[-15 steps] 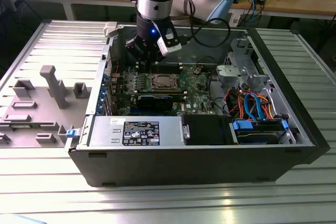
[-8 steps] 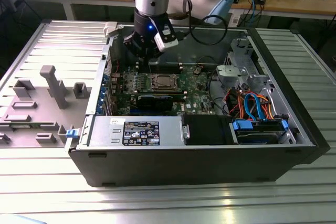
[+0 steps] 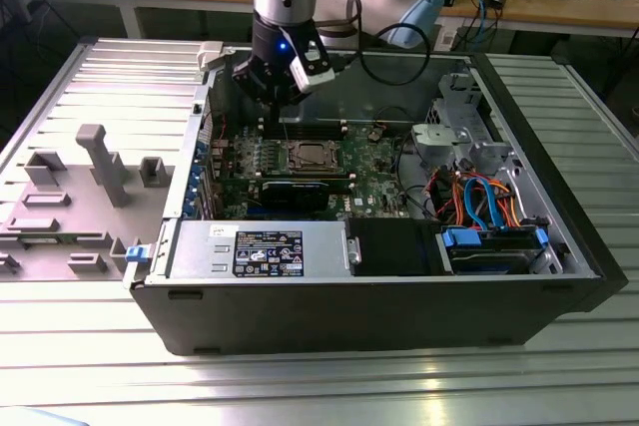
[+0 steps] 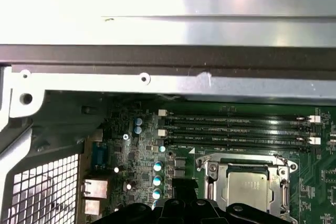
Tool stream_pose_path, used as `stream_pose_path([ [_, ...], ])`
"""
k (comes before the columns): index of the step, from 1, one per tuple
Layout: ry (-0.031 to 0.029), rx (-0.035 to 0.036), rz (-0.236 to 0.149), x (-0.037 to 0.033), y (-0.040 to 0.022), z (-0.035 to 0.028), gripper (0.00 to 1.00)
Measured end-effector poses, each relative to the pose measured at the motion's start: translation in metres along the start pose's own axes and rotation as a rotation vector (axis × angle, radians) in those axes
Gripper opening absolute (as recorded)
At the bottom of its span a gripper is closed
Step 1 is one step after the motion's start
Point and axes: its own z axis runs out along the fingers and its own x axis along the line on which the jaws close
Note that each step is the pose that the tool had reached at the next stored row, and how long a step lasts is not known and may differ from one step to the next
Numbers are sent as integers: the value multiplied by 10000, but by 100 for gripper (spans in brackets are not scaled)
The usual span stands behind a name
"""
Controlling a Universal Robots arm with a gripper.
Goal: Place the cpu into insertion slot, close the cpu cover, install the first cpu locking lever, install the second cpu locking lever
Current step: 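Install the first cpu locking lever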
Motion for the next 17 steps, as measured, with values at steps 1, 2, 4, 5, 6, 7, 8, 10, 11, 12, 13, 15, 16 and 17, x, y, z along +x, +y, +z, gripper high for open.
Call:
stream_pose_path([
  [1, 0, 1, -7, -1, 17, 1, 11],
  [2, 2, 2, -13, -1, 35, 1, 11],
  [4, 2, -2, -23, -2, 66, 2, 11],
  [5, 2, -6, -37, -1, 83, 3, 11],
  [6, 5, -4, -108, -2, 91, 4, 11],
  [7, 21, 14, -409, -4, 96, 3, 11],
  [8, 28, 1, -521, -18, 97, 2, 11],
  [10, 135, -91, -765, -231, 90, -15, 11],
  [11, 194, -96, -772, -299, 87, -20, 11],
  [12, 207, -96, -770, -312, 86, -22, 11],
  [13, 208, -96, -771, -314, 86, -22, 11],
  [15, 208, -97, -769, -314, 86, -22, 11],
  [16, 208, -98, -769, -315, 86, -22, 11],
  [17, 208, -97, -770, -315, 86, -22, 11],
])
